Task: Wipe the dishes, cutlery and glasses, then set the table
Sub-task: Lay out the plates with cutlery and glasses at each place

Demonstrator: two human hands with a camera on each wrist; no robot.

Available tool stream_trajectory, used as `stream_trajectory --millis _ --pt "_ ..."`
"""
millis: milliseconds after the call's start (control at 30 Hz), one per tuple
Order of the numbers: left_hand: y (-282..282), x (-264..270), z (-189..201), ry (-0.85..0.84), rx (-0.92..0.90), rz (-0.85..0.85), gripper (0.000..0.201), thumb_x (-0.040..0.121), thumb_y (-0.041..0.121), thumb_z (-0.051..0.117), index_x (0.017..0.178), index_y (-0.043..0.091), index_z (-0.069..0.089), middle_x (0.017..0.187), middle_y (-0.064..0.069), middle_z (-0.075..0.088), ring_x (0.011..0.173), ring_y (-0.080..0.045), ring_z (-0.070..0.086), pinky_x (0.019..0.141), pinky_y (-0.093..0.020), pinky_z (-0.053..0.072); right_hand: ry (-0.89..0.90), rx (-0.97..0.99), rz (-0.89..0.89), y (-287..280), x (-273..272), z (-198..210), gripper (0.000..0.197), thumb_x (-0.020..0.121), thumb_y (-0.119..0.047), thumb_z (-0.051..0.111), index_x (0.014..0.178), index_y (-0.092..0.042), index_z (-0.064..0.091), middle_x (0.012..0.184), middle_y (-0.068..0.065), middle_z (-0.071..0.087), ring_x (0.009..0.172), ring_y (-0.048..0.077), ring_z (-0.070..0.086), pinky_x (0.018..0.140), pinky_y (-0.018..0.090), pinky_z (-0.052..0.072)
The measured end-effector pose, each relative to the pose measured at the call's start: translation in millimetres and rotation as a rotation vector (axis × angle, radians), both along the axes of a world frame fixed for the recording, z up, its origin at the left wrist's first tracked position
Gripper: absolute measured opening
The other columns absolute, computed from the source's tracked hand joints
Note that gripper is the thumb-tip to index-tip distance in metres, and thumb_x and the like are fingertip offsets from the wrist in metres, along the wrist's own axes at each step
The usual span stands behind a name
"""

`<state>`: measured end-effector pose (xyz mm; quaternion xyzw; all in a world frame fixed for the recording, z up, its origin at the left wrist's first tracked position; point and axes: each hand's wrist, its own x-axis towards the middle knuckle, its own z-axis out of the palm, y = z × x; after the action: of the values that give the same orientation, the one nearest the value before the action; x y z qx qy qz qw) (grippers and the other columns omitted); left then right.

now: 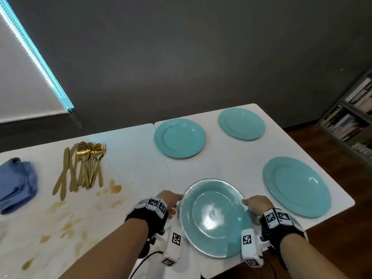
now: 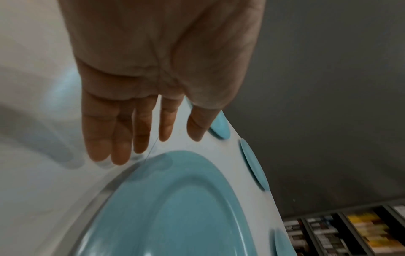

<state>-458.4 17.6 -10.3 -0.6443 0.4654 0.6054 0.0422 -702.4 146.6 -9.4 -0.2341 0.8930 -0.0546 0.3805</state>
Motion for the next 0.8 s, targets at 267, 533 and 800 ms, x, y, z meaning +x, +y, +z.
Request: stream_trajectory --millis 267,533,800 --pt "32.0 6.7 -0.1 -0.005 -0.023 -0.075 0.029 0.091 0.032 0.058 0.073 0.009 0.054 0.072 -0.005 0.057 0.059 -0.018 0.052 0.065 -0.029 0.048 -0.06 -0.077 -0.11 18.3 25.0 -8.6 0.029 0.088 -0.031 0.058 0.096 -0.003 0.063 0.103 0.014 0.061 0.096 0.029 0.06 0.086 0.038 0.053" --pt "28.3 6.8 5.1 -0.027 -0.063 -0.056 0.029 0.091 0.029 0.058 0.068 0.012 0.05 0.071 -0.004 0.053 0.07 -0.024 0.053 0.076 -0.033 0.05 -0.159 -0.057 -0.046 6.9 19.5 7.8 0.03 0.084 -0.027 0.066 0.102 -0.003 0.063 0.102 0.01 0.06 0.101 0.03 0.061 0.091 0.042 0.052" --pt "15.0 -0.7 16.0 -0.167 -0.131 -0.152 0.027 0.092 0.032 0.054 0.088 0.006 0.06 0.091 -0.01 0.058 0.068 -0.022 0.052 0.065 -0.024 0.04 -0.077 0.032 0.104 -26.0 3.1 31.7 0.039 0.088 -0.026 0.06 0.117 0.0 0.059 0.12 0.014 0.06 0.104 0.026 0.058 0.094 0.036 0.05"
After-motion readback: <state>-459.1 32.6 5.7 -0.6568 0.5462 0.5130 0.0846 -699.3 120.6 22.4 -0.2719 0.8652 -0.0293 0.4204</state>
